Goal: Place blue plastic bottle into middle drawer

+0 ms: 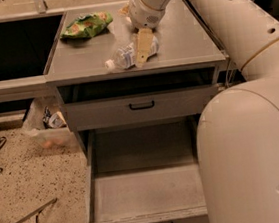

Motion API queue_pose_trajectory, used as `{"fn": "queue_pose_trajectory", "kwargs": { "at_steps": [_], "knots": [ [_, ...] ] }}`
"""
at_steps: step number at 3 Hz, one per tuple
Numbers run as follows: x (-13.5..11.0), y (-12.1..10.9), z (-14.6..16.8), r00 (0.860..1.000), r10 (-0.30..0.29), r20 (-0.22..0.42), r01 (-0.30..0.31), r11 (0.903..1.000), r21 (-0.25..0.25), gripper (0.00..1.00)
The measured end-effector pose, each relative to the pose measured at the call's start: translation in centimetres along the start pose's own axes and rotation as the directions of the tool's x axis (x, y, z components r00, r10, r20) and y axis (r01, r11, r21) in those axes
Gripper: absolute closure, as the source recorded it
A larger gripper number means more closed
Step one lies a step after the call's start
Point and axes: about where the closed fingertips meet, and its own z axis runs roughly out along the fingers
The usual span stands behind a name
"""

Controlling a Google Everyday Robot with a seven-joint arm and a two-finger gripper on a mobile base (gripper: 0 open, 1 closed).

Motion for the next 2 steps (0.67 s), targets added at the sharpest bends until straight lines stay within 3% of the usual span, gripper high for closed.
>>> {"fn": "queue_pose_trajectory", "kwargs": {
  "at_steps": [1,2],
  "knots": [
    [0.0,0.0,0.0,1.000,0.000,0.000,0.000,1.0000,0.000,0.00],
    [2.1,-0.6,1.3,1.000,0.016,-0.005,-0.016,0.9998,0.010,0.00]
  ]
}}
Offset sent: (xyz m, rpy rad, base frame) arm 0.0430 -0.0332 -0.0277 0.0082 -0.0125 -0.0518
